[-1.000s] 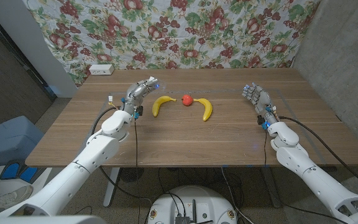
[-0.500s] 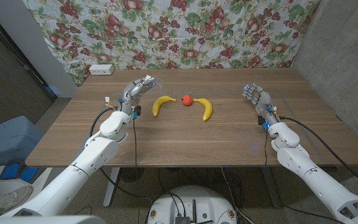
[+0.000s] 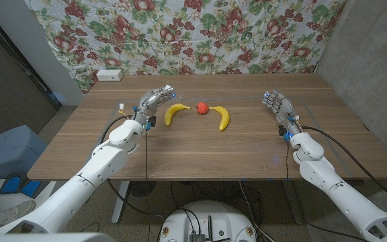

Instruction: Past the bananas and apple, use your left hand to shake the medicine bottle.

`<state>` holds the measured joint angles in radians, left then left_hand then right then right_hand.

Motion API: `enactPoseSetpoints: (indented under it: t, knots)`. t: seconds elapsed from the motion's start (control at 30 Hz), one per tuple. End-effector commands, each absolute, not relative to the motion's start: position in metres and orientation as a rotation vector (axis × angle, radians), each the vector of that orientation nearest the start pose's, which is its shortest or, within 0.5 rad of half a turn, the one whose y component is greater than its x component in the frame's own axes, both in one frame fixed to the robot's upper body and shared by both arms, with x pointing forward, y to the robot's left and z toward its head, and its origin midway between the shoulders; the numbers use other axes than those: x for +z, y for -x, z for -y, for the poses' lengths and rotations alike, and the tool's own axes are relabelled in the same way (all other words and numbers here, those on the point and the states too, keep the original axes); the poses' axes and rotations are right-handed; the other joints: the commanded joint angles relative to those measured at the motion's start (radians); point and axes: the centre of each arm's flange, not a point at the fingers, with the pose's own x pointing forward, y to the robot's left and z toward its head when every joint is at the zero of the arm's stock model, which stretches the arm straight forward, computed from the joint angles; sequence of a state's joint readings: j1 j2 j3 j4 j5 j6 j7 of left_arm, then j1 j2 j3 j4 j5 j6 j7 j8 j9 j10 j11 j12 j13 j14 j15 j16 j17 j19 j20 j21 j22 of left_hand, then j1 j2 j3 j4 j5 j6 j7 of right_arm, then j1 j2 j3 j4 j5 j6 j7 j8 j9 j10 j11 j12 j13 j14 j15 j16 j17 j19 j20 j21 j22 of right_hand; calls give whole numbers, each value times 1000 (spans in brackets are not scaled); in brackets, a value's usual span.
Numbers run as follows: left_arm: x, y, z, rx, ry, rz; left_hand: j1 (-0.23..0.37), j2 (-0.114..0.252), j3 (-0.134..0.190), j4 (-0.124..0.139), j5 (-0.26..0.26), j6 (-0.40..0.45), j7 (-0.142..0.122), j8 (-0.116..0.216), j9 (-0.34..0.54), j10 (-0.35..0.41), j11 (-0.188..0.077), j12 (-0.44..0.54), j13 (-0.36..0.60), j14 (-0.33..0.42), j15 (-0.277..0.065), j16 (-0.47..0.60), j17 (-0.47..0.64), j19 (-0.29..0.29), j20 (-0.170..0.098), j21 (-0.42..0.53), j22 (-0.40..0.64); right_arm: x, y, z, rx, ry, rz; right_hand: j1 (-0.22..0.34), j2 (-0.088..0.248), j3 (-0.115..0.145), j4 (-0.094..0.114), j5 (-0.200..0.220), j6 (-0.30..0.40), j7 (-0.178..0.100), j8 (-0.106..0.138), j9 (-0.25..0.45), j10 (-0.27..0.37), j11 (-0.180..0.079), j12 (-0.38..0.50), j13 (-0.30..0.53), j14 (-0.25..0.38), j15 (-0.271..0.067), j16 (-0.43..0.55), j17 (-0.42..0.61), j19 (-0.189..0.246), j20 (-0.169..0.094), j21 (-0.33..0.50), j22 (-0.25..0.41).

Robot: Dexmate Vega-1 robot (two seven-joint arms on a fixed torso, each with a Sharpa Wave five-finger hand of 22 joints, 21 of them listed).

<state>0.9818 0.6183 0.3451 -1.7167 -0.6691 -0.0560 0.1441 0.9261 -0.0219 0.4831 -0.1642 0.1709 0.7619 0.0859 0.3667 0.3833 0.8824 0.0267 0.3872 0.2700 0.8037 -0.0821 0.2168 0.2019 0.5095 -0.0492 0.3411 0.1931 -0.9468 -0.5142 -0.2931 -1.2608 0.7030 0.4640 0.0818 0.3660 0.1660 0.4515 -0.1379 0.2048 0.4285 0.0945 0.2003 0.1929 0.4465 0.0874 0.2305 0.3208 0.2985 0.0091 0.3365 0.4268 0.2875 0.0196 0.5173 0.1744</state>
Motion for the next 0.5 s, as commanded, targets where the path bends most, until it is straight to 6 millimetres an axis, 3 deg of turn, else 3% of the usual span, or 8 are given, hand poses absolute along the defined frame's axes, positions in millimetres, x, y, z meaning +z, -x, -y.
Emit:
enactPoseSetpoints:
  t: [0.03,0.5]
  knots:
    - [-15,-602,-233,-361,-61,462,188,202,9,1,4,112,-44,5,9,215,-186,3,116,0,-153,-2,2,-2,-9,4,2,-65,-629,333,151,-109,674,9,-3,3,-6,10,8,0,5,5,4,0,3,0,5,-1,2,1,10,0,-8,2]
    - [-22,-601,-225,-402,-89,433,188,202,10,0,4,112,-43,4,11,214,-186,1,118,-1,-153,-2,2,-5,-9,5,2,-68,-624,334,151,-107,677,10,-3,3,-6,10,7,-1,5,5,1,-3,2,0,5,-4,1,0,11,-2,-16,3]
